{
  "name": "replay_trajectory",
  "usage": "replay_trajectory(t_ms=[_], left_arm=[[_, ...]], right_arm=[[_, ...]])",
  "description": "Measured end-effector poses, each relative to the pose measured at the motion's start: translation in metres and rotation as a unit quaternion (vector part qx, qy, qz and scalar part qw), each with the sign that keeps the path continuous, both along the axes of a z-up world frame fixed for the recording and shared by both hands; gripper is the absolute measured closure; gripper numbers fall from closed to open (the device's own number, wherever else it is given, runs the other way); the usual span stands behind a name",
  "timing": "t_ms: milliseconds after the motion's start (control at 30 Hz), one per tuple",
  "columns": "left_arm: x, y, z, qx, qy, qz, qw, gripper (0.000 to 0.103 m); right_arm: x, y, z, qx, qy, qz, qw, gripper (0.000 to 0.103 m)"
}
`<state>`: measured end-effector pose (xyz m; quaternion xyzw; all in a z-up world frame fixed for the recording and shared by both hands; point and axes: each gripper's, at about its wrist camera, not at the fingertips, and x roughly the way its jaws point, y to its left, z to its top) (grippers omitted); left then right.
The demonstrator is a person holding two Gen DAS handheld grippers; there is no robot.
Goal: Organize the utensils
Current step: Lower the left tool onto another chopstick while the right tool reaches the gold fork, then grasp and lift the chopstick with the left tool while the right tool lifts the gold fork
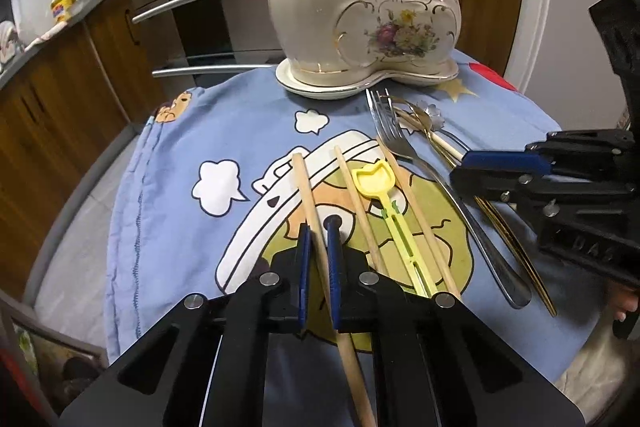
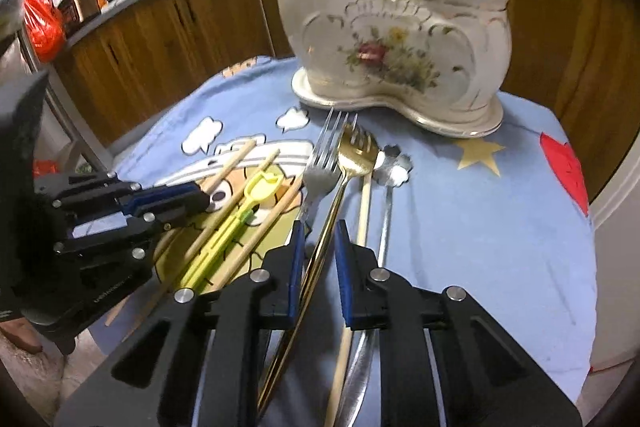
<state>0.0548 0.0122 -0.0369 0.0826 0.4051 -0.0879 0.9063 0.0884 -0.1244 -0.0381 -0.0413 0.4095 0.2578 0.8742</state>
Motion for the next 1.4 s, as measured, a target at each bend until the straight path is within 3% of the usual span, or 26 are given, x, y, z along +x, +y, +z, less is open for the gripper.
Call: replay_trajectory(t_ms=[267,533,800,1133,1400], left_arm=[[0.001,-0.003,-0.001,0.003,-0.01,0.003,0.9999,0.094],[-0.001,0.004,-0.001,-0.018,-0.017,0.005,0.9997,0.096],[0.0,0.013,0.002,-0.043,-0.026,0.016,0.9986,0.097],[-0.011,0.033,0.031,-0.12,-0.106,0.029,0.9867,0.097],[-0.017,0.032,0.04,-0.133,-0.141,0.022,0.9807,0.097]], right_arm=[[0.005,0.01,-0.006,-0.034,-0.017,-0.002,0.999,0.09],[0.006,-0.007,-0.003,0.015,-0.003,-0.011,1.0,0.097],[-0.003,-0.023,0.015,0.051,-0.028,-0.011,0.998,0.097],[-0.028,-0.04,0.052,0.111,-0.112,-0.003,0.987,0.097],[-0.043,-0.051,0.07,0.13,-0.196,-0.025,0.972,0.097]])
